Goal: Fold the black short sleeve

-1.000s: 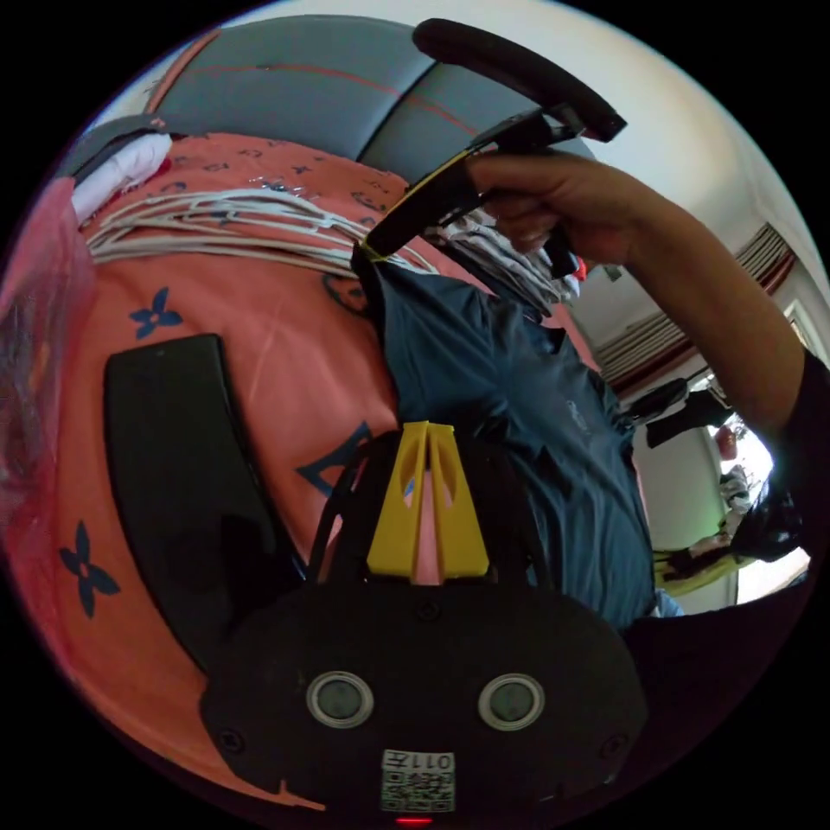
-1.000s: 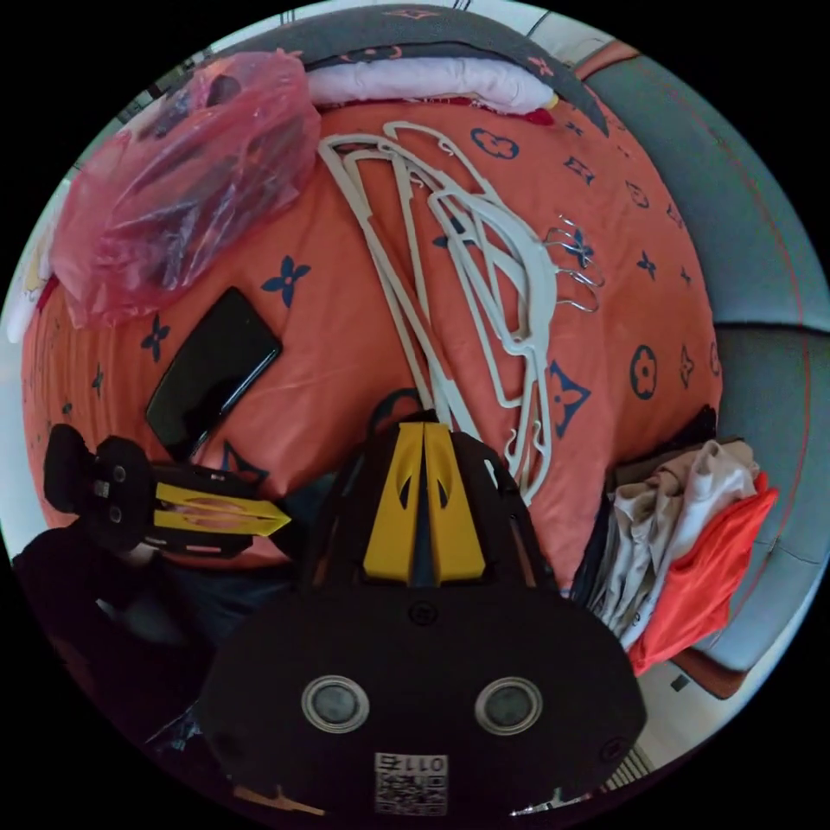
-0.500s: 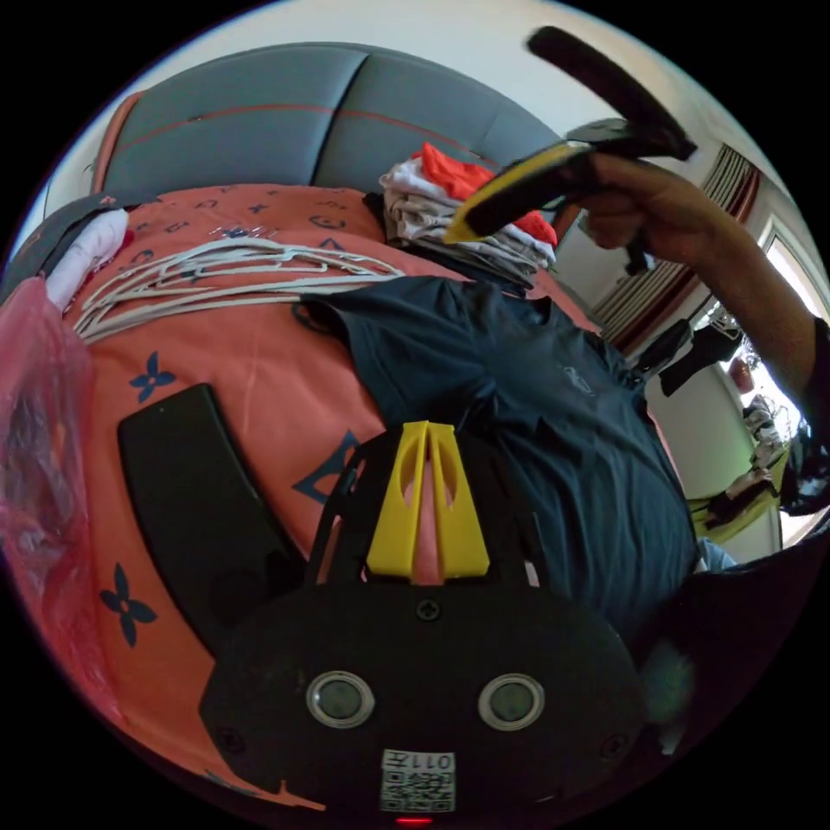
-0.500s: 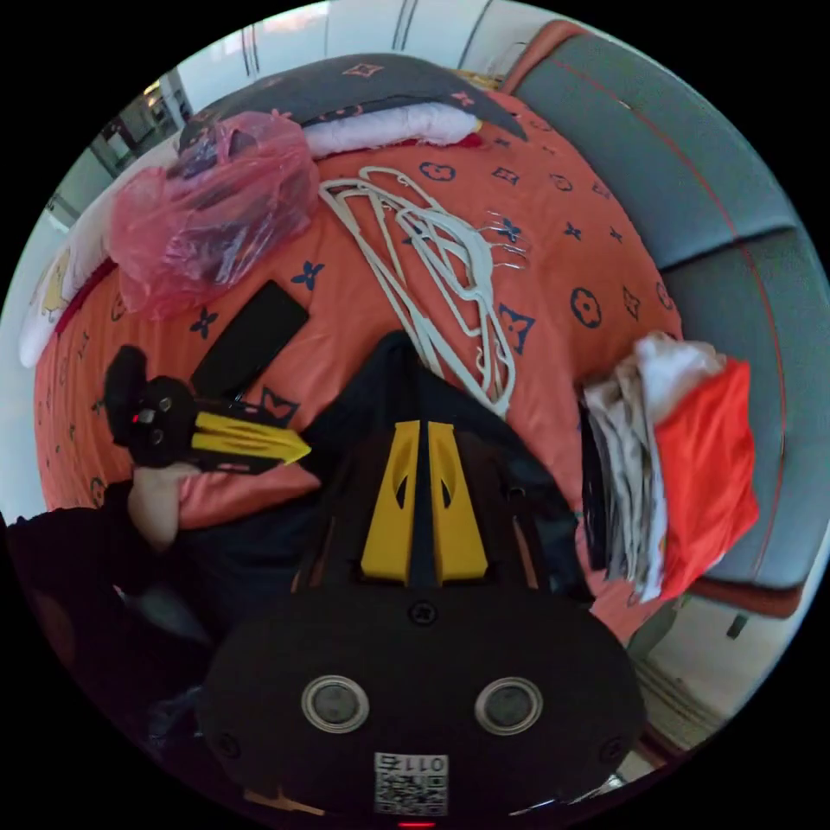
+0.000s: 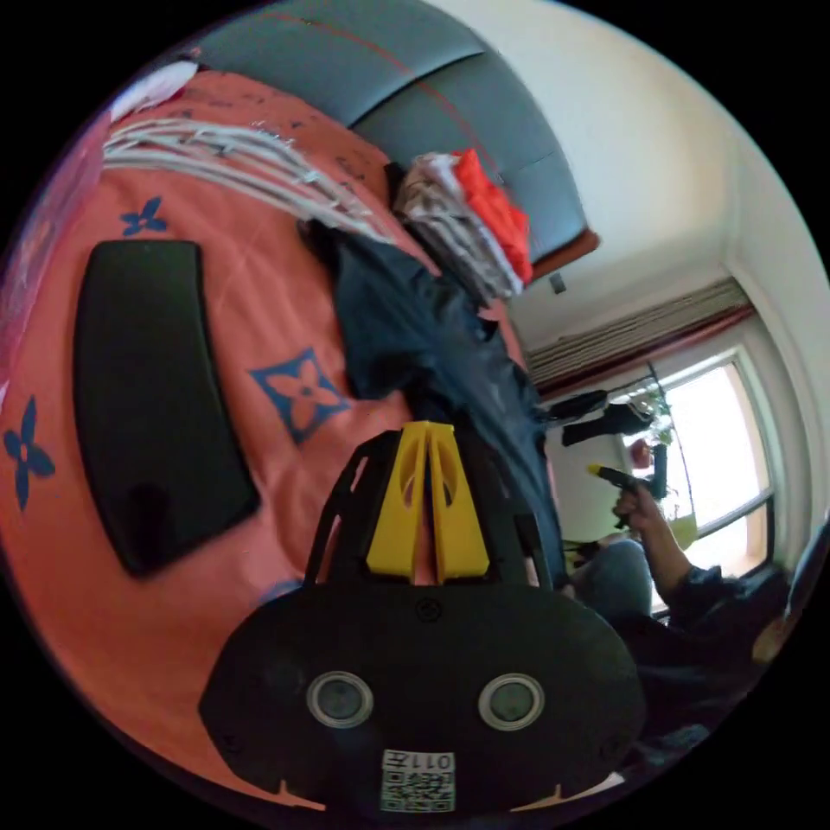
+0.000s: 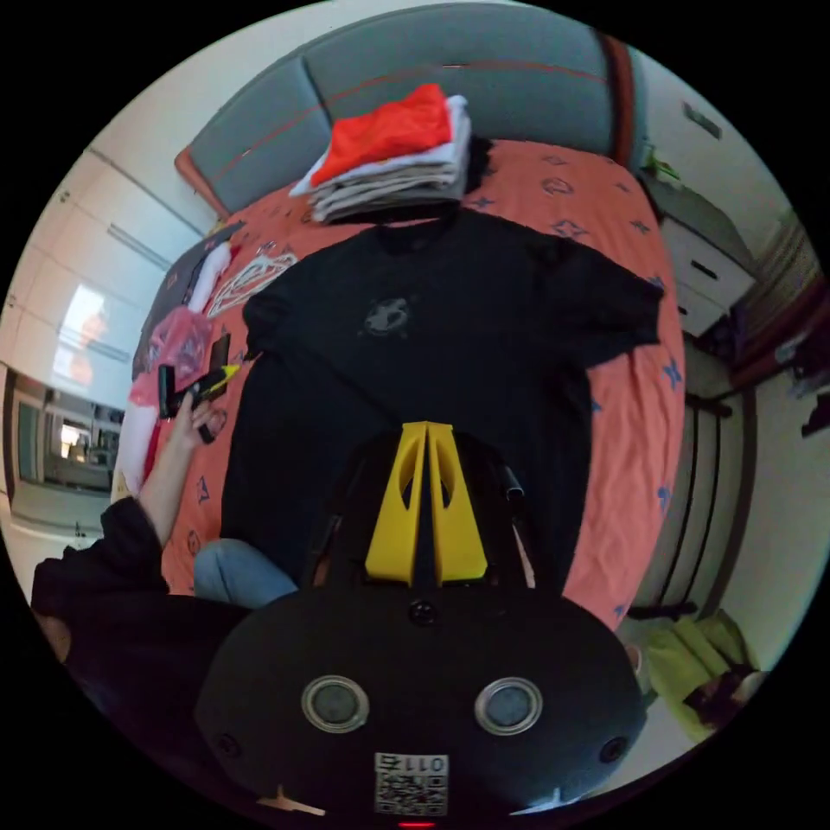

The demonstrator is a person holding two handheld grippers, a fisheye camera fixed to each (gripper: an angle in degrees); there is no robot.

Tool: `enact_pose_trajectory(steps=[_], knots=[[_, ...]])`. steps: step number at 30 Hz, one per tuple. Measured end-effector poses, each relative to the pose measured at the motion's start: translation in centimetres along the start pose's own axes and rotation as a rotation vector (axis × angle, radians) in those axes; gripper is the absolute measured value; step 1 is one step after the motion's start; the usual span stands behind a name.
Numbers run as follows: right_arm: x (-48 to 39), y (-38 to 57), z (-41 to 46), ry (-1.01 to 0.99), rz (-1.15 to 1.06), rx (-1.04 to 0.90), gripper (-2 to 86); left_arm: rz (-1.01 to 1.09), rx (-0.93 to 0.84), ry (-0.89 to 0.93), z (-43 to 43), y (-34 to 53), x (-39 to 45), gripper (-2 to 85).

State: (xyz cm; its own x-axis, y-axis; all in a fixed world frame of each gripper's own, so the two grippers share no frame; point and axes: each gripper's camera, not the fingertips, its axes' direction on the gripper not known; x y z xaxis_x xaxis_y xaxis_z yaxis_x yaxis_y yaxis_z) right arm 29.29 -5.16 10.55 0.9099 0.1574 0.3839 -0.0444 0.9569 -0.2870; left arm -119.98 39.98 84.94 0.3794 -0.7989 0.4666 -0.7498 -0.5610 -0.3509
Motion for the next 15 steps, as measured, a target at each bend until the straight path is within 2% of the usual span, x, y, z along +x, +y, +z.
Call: enact_pose_trajectory(steps=[1,3,5,6,9,15], knots=[[3.1,1.8,-1.5,-0.012,0.037,0.044,0.7,0.058,0.037,0.031,-0.5,1.8,2.2,0.5],[7.4,4.0,-3.3,-0.044,0.088,0.118,1.4,0.144,-0.003,-0.001,0.0,3.9,5.7,0.9],[12.3,6.1,-3.5,-0.119,0.103,0.150,3.0,0.180,-0.096,-0.138,1.8,6.3,9.4,2.3],[13.3,6.5,-3.1,-0.137,0.101,0.138,3.4,0.177,-0.105,-0.152,2.2,7.1,9.9,2.8],[16.9,8.3,0.4,-0.154,0.059,-0.008,5.5,0.095,-0.158,-0.136,4.4,10.4,10.4,5.8],[21.4,14.3,2.4,-0.038,-0.112,-0.249,7.6,-0.118,-0.218,-0.203,7.1,16.8,8.5,10.3]])
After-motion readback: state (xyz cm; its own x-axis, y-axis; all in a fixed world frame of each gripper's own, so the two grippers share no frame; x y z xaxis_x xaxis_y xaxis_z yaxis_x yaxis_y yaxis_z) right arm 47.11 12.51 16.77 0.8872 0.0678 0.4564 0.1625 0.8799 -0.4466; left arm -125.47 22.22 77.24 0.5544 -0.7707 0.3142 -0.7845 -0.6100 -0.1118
